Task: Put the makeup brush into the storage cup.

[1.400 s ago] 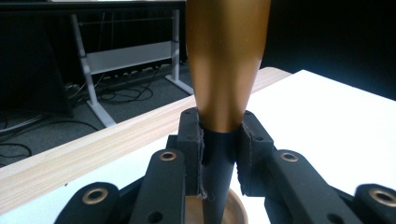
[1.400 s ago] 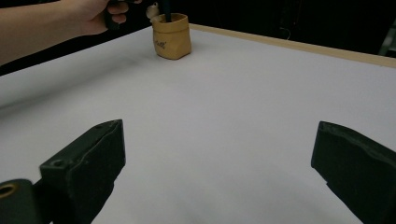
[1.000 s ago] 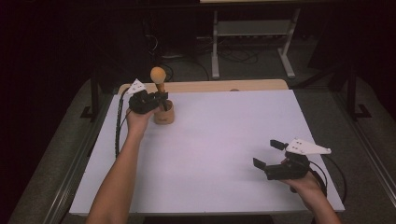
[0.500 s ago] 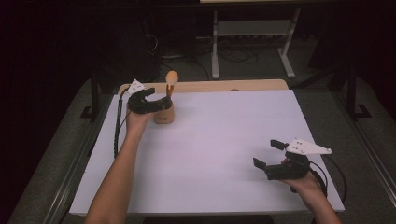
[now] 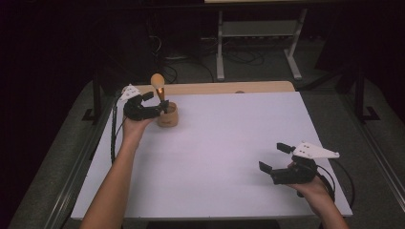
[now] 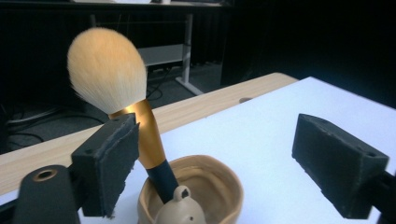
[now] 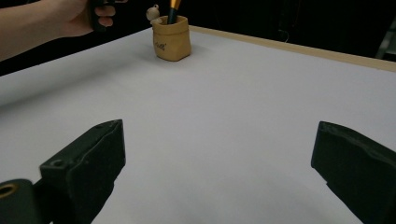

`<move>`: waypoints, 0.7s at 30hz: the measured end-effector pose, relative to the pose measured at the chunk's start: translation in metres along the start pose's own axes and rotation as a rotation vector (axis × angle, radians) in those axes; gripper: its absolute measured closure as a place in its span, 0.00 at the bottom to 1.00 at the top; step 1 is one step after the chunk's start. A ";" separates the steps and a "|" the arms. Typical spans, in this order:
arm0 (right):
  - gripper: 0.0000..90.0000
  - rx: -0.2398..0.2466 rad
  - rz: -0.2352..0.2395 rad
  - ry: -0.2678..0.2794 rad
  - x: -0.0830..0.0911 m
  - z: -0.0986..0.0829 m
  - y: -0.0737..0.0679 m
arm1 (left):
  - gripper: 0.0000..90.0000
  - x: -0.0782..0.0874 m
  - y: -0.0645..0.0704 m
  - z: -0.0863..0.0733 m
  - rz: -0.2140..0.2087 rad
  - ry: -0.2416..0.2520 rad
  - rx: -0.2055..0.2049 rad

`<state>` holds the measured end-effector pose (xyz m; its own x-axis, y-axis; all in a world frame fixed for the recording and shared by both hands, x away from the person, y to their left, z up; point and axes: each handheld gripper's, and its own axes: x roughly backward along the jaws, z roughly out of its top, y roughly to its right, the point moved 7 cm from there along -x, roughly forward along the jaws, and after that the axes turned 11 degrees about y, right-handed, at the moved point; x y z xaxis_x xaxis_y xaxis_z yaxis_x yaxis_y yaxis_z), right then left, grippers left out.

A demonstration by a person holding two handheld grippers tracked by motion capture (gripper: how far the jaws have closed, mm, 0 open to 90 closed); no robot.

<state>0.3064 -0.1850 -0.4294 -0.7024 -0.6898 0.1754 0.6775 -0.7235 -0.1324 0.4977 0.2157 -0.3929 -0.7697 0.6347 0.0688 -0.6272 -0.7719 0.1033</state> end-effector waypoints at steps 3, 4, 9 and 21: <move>0.03 0.002 0.000 -0.001 0.000 0.000 0.000 | 0.15 0.006 0.004 0.004 -0.018 0.002 0.001; 0.03 0.005 0.000 -0.002 0.000 0.000 0.000 | 0.15 0.008 0.005 0.005 -0.025 0.001 -0.006; 0.03 0.006 0.002 0.000 0.000 0.000 -0.001 | 0.14 0.017 0.014 0.006 -0.063 -0.028 -0.006; 0.03 0.004 -0.003 0.002 0.000 0.001 0.000 | 0.14 0.033 0.036 0.011 -0.122 -0.041 -0.017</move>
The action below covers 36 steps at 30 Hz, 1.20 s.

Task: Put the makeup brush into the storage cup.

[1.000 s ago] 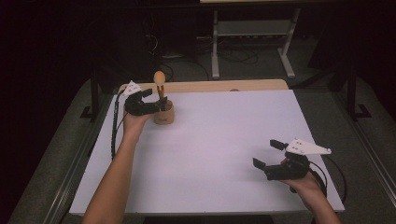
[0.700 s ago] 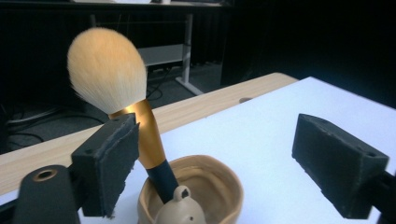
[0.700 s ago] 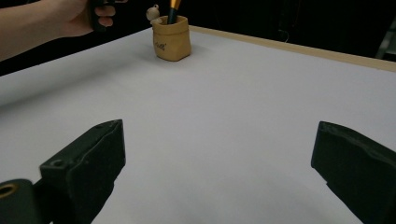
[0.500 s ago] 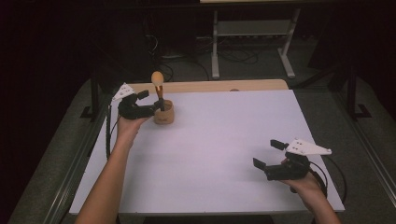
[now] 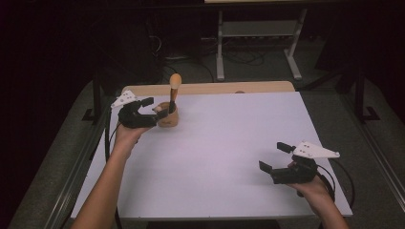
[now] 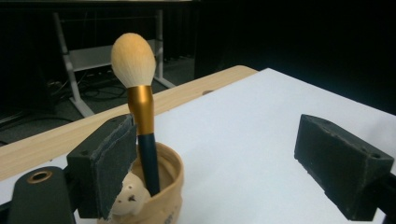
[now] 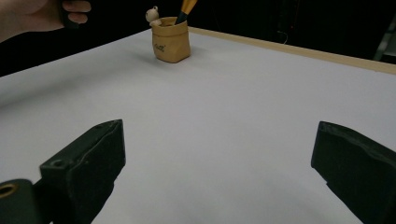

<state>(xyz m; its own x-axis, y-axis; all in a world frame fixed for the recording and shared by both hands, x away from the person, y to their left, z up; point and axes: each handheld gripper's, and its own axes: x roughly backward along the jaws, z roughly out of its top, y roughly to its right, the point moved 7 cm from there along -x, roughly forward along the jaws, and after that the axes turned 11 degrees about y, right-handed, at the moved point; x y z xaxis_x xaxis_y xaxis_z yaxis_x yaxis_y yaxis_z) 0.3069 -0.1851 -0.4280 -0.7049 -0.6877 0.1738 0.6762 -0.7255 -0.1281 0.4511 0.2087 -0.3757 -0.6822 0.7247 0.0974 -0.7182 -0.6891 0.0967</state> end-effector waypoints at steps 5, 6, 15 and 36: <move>0.03 0.002 -0.001 0.002 0.000 0.000 0.000 | 0.14 0.004 0.009 -0.002 -0.021 -0.020 -0.001; 0.03 0.001 -0.003 0.004 0.000 0.001 0.001 | 0.14 0.006 0.014 -0.002 -0.032 -0.020 -0.004; 0.03 0.004 -0.002 0.006 0.001 0.002 0.001 | 0.14 0.021 0.033 -0.009 -0.056 -0.024 0.000; 0.03 -0.002 -0.007 0.006 0.001 0.002 0.001 | 0.14 0.062 0.070 -0.037 -0.079 -0.030 -0.002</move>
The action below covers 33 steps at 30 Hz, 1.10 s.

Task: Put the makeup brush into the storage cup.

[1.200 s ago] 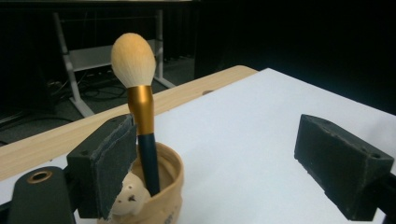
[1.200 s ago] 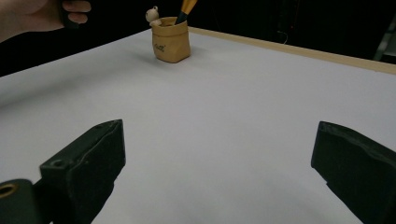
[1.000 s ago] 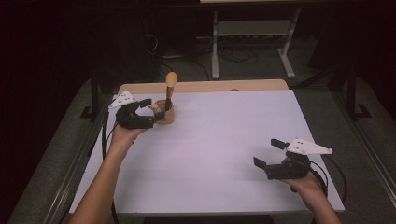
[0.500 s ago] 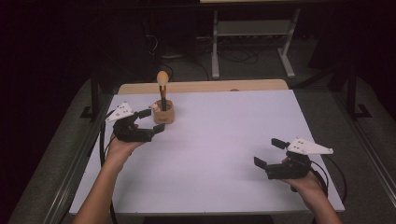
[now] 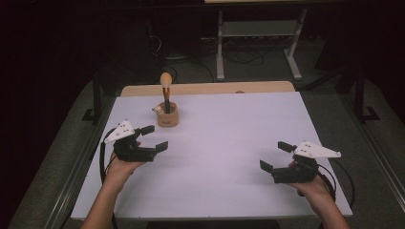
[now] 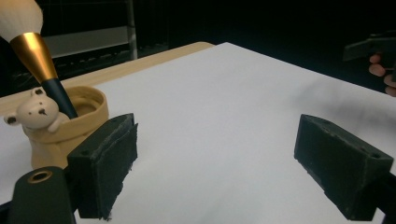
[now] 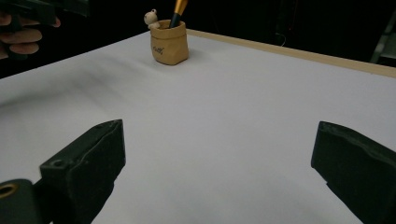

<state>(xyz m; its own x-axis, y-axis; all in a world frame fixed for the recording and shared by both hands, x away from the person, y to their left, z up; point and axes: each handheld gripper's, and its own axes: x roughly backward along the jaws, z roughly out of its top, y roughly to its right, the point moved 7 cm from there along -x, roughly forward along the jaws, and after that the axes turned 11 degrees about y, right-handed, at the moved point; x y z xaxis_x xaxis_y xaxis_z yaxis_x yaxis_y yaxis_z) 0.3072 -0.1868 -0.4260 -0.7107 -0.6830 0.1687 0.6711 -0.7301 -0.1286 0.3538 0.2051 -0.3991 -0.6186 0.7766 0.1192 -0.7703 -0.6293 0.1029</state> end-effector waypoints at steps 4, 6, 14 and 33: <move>0.03 0.001 0.001 0.000 0.000 0.000 0.000 | 0.14 0.010 0.007 -0.004 -0.001 0.027 0.008; 0.03 0.000 0.001 0.001 0.000 0.000 0.000 | 0.14 0.015 0.010 -0.007 0.005 0.029 0.003; 0.03 0.006 0.002 0.001 -0.001 -0.001 0.000 | 0.14 0.027 0.022 -0.017 0.000 0.016 -0.001; 0.03 0.013 0.009 0.001 -0.001 -0.003 0.001 | 0.14 0.045 0.033 -0.035 -0.027 -0.010 -0.016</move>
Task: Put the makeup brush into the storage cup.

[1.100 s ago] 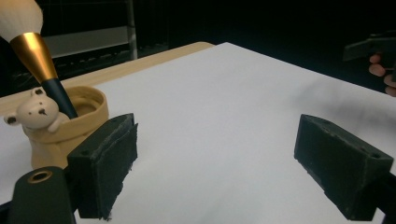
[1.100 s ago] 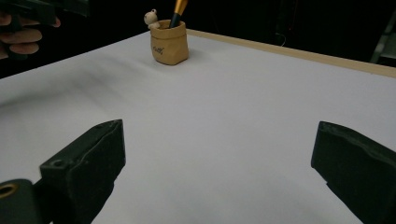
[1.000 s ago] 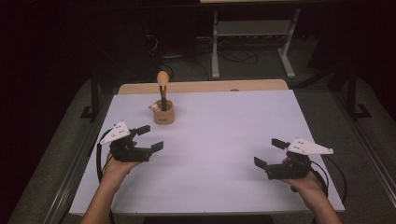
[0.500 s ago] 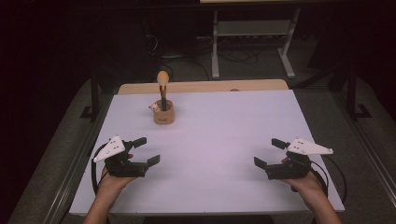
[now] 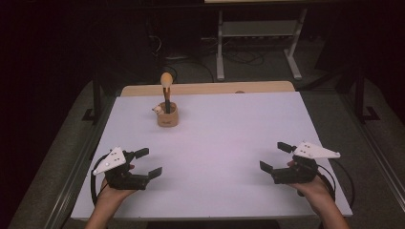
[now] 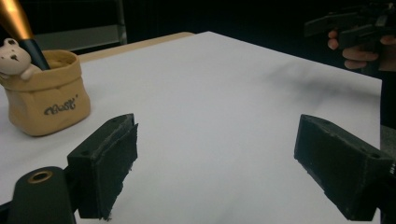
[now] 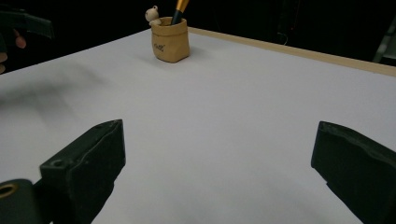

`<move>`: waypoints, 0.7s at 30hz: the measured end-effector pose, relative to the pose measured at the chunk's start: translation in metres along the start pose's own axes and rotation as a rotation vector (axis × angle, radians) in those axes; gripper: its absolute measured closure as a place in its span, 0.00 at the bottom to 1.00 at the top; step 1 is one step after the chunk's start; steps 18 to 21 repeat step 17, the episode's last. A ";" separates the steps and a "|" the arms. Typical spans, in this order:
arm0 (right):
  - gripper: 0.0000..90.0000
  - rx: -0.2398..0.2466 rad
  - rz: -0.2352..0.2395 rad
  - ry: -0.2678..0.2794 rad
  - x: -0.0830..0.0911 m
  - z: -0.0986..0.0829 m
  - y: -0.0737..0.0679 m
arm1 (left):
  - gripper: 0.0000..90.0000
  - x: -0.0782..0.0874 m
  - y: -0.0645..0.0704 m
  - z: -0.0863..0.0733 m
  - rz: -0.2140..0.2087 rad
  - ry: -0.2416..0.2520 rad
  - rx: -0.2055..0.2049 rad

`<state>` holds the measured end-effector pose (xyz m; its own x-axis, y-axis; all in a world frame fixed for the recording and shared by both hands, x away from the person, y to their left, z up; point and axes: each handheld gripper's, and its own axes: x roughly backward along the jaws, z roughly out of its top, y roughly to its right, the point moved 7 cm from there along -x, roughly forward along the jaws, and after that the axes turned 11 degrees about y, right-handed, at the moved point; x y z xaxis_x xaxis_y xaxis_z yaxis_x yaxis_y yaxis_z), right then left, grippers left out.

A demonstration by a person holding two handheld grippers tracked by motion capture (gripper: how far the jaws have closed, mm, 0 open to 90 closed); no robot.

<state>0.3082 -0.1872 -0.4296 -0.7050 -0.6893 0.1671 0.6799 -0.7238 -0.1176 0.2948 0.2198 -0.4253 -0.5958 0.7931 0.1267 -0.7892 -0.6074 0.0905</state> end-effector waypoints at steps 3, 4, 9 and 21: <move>0.03 -0.010 0.001 -0.004 0.000 -0.001 0.000 | 0.14 0.000 -0.003 -0.003 0.006 -0.009 -0.004; 0.03 -0.007 0.002 -0.003 0.000 -0.001 0.000 | 0.14 0.000 -0.003 -0.003 0.007 -0.006 0.009; 0.03 -0.007 0.004 -0.006 0.000 -0.002 0.000 | 0.14 0.000 -0.004 -0.005 0.007 -0.013 0.005; 0.03 -0.002 0.010 -0.013 -0.001 -0.003 -0.001 | 0.14 -0.002 -0.005 -0.009 0.009 -0.027 0.003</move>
